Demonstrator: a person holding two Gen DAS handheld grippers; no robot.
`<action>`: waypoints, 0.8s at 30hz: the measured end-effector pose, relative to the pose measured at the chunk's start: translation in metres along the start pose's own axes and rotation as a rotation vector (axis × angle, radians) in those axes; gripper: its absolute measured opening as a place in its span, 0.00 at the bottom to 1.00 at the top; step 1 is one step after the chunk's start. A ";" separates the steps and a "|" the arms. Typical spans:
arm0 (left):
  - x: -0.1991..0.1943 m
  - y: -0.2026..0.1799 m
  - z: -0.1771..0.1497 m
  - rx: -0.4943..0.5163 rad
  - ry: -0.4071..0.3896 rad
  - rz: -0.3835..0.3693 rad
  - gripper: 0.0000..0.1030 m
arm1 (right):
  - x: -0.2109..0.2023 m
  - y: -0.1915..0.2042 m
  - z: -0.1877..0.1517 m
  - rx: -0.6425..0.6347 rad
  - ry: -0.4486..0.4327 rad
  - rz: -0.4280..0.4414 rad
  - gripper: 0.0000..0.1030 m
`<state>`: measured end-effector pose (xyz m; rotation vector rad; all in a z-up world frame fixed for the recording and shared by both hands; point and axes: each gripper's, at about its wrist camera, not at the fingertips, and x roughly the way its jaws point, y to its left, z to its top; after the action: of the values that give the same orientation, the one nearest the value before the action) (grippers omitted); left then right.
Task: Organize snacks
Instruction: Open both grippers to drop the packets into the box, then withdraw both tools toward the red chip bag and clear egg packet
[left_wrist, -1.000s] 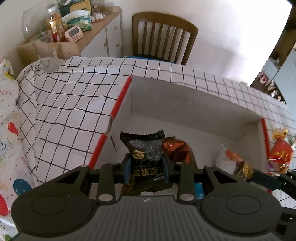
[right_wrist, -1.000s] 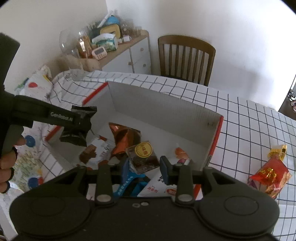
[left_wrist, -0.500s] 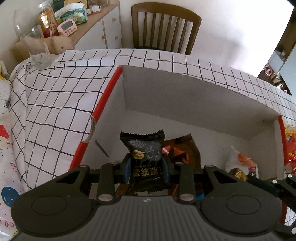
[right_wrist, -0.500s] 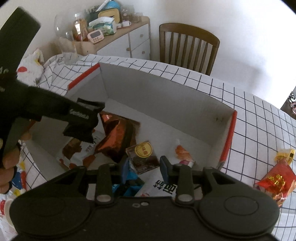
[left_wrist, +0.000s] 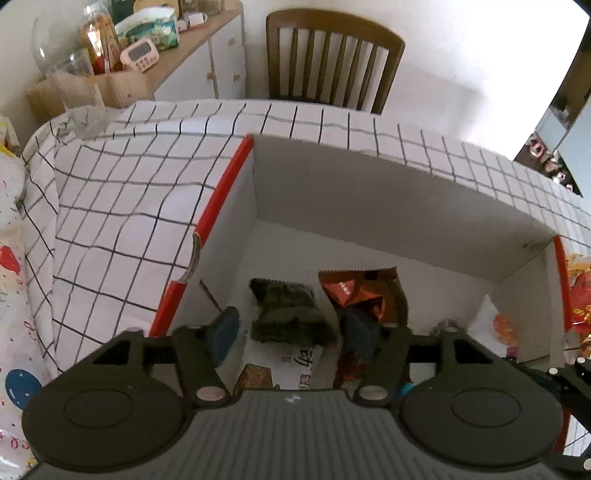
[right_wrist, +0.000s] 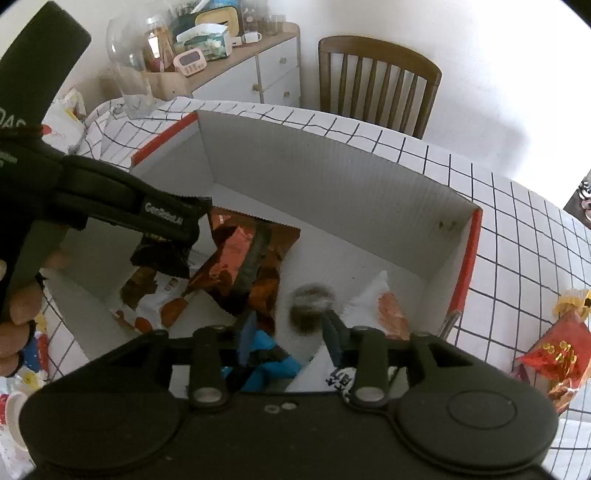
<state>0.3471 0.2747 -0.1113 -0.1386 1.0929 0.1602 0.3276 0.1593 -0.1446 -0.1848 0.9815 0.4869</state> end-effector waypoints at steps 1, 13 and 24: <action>-0.003 -0.001 0.000 0.005 -0.005 -0.001 0.63 | -0.002 0.000 -0.001 0.002 -0.003 0.004 0.41; -0.051 -0.009 -0.016 0.042 -0.068 -0.055 0.69 | -0.042 -0.006 -0.005 0.047 -0.070 0.039 0.62; -0.106 -0.023 -0.038 0.082 -0.154 -0.086 0.70 | -0.092 -0.009 -0.017 0.052 -0.153 0.077 0.74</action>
<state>0.2706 0.2383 -0.0332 -0.0980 0.9369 0.0477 0.2774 0.1163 -0.0779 -0.0626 0.8529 0.5375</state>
